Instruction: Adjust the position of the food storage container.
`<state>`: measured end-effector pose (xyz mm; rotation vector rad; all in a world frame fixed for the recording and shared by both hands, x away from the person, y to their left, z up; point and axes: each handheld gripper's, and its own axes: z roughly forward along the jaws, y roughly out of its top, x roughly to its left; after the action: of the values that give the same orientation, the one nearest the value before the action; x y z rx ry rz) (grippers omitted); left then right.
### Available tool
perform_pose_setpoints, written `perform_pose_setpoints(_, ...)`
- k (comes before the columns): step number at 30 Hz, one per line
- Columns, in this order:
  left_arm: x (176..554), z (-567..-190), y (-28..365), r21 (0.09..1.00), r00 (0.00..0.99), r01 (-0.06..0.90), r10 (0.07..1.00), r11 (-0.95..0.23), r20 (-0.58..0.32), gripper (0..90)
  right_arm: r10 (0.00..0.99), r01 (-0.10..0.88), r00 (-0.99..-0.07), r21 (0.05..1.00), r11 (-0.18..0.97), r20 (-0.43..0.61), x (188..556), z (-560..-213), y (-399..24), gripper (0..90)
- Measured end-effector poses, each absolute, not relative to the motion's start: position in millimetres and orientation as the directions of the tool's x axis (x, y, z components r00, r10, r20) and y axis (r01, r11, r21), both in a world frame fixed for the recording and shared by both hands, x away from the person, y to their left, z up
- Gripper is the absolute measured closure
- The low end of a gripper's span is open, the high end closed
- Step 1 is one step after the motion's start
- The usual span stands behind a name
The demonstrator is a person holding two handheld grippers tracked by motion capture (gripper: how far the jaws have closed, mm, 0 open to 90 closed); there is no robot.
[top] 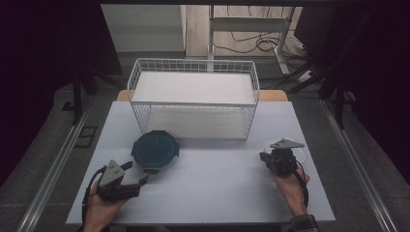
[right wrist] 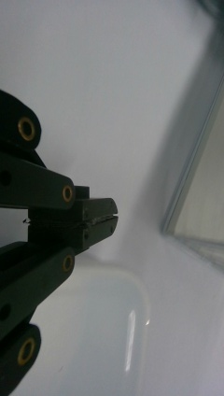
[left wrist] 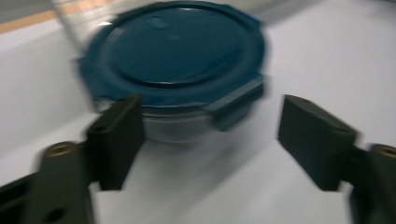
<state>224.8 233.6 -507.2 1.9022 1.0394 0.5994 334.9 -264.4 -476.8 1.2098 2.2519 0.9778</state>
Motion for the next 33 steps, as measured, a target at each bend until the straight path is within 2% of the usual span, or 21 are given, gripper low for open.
perform_pose_setpoints(1,229.1,-506.5,239.4,0.859,0.525,0.432,0.851,-0.274,0.008,28.4,0.839,0.557,-0.544,0.738,0.38,-0.021,334.9,-476.8,-264.4,89.3)
perform_pose_setpoints(2,238.4,-505.6,250.5,0.863,0.492,0.438,0.871,-0.252,0.005,37.6,0.822,0.533,-0.569,0.751,0.389,-0.021,331.6,-474.6,-258.7,89.3)
perform_pose_setpoints(8,279.4,-505.9,296.8,0.87,0.38,0.473,0.923,-0.142,-0.055,79.7,0.784,0.506,-0.621,0.763,0.401,0.0,328.4,-474.6,-242.3,89.3)
perform_pose_setpoints(9,279.4,-505.9,296.8,0.87,0.38,0.473,0.923,-0.142,-0.055,85.4,0.777,0.506,-0.629,0.764,0.401,0.008,328.4,-475.2,-238.9,89.3)
perform_pose_setpoints(10,297.9,-508.5,302.7,0.863,0.378,0.492,0.921,-0.112,-0.096,89.1,0.768,0.502,-0.64,0.765,0.404,0.015,328.6,-475.9,-234.4,89.3)
perform_pose_setpoints(12,311.5,-513.7,300.6,0.847,0.379,0.521,0.918,-0.109,-0.115,89.7,0.754,0.497,-0.656,0.763,0.413,0.02,328.4,-476.9,-225.5,89.3)
perform_pose_setpoints(16,331.8,-527.7,284.0,0.801,0.409,0.569,0.909,-0.185,-0.081,89.7,0.724,0.484,-0.69,0.754,0.444,0.017,330.8,-481.1,-207.8,89.2)
perform_pose_setpoints(19,332.8,-528.3,279.9,0.799,0.41,0.567,0.91,-0.201,-0.062,89.9,0.707,0.482,-0.707,0.75,0.452,0.028,333.2,-484.1,-197.8,89.2)
perform_pose_setpoints(20,332.7,-527.6,281.4,0.797,0.409,0.576,0.908,-0.185,-0.085,89.9,0.699,0.483,-0.714,0.75,0.452,0.038,334.5,-484.8,-193.9,89.3)
perform_pose_setpoints(27,331.4,-527.1,276.8,0.795,0.389,0.584,0.917,-0.166,-0.094,90.0,0.673,0.478,-0.737,0.754,0.451,0.065,341.6,-485.5,-173.7,89.3)
perform_pose_setpoints(33,329.9,-525.6,262.3,0.791,0.416,0.582,0.905,-0.189,-0.09,90.0,0.657,0.473,-0.75,0.759,0.448,0.08,348.3,-487.0,-157.9,89.4)
